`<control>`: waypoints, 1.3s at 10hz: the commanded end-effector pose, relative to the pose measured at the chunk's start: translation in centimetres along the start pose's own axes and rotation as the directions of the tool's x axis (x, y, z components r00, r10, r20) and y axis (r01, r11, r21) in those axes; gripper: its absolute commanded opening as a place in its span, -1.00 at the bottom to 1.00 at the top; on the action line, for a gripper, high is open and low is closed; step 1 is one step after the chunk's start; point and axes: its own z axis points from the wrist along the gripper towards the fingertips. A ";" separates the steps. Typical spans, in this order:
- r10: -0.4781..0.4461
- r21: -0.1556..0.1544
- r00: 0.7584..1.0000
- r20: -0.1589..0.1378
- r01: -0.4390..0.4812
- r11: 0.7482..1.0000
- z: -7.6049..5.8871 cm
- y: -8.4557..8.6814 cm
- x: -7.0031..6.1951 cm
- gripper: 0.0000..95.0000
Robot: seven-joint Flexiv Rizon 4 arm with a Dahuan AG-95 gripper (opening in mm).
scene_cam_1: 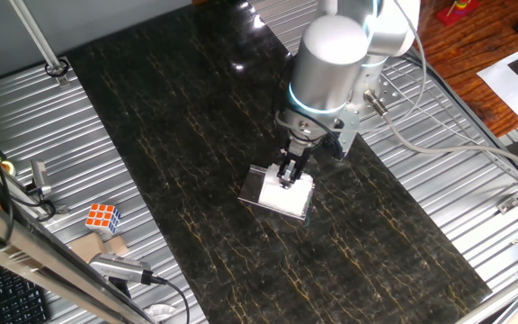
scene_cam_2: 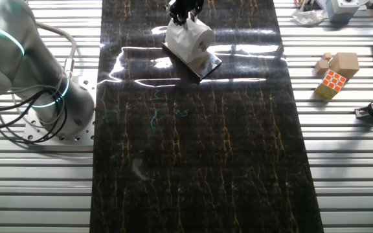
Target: Take the roll of paper down from the shelf
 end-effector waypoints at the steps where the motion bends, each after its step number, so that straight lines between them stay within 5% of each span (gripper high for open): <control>1: -0.012 0.000 1.000 0.015 0.012 1.000 -0.9 0.2 0.3 -1.00; 8: -0.028 0.008 1.000 0.011 0.028 1.000 -0.6 0.5 1.1 -1.00; 13: -0.052 0.013 0.999 0.005 0.052 0.999 -0.4 0.8 3.1 -1.00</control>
